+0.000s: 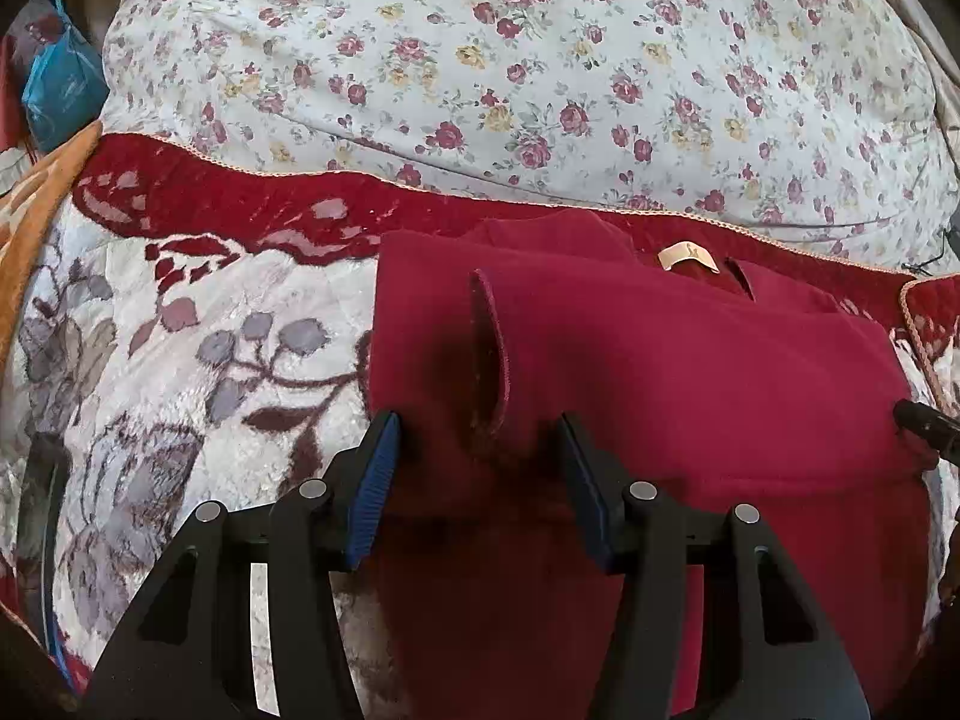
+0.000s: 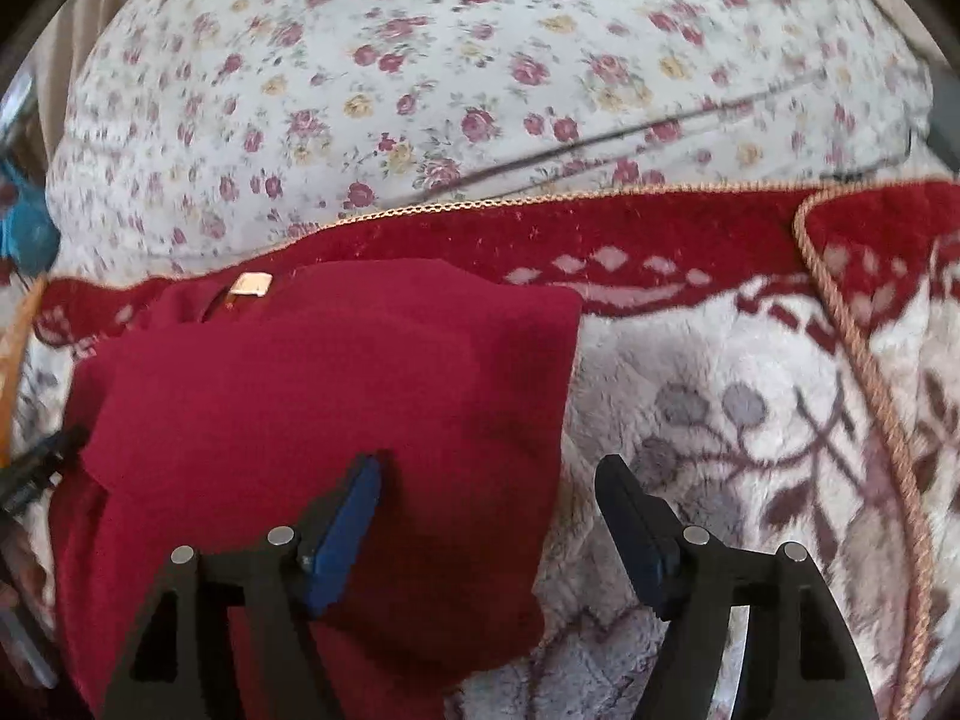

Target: Fold small clothes

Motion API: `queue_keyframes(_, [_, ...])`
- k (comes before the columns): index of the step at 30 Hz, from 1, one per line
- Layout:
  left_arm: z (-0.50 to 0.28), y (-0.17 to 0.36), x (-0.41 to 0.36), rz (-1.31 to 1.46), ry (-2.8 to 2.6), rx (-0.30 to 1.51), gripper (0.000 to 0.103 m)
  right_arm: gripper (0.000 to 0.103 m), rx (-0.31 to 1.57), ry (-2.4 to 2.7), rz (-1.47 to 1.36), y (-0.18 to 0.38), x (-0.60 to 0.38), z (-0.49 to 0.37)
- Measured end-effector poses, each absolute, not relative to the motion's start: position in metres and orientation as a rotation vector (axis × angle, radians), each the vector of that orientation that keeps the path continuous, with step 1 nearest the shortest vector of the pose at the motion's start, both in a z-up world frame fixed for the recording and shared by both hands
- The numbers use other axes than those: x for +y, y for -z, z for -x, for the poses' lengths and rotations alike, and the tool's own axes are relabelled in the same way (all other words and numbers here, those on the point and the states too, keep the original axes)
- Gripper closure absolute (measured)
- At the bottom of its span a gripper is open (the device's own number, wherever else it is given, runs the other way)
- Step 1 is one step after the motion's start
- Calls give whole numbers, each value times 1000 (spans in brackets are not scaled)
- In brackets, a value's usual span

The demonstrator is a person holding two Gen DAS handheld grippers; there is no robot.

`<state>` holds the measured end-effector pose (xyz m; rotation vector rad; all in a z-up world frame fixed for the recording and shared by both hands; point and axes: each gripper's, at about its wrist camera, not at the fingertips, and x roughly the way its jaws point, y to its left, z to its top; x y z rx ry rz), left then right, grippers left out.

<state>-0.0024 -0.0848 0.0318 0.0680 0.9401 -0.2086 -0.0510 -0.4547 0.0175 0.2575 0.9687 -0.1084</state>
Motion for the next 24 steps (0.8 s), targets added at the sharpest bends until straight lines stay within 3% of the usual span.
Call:
queue_keyframes(8, [22, -43, -80, -77, 195, 927, 50, 32, 928, 80, -242, -34, -444, 73])
queue_keyframes(12, [33, -48, -78, -79, 196, 921, 50, 32, 1003, 108, -228, -18, -443, 68])
queue_keyframes(14, [42, -50, -75, -74, 195, 914, 50, 44, 997, 83, -310, -16, -451, 72])
queue_keyframes(15, [46, -51, -72, -68, 197, 919, 50, 61, 997, 66, -325, -17, -452, 73])
queue_keyframes(18, [54, -51, -64, -51, 195, 932, 50, 77, 981, 66, -277, -24, -447, 79])
queue_keyframes(24, [71, -49, -41, 14, 180, 955, 50, 81, 979, 94, -214, -23, -445, 86])
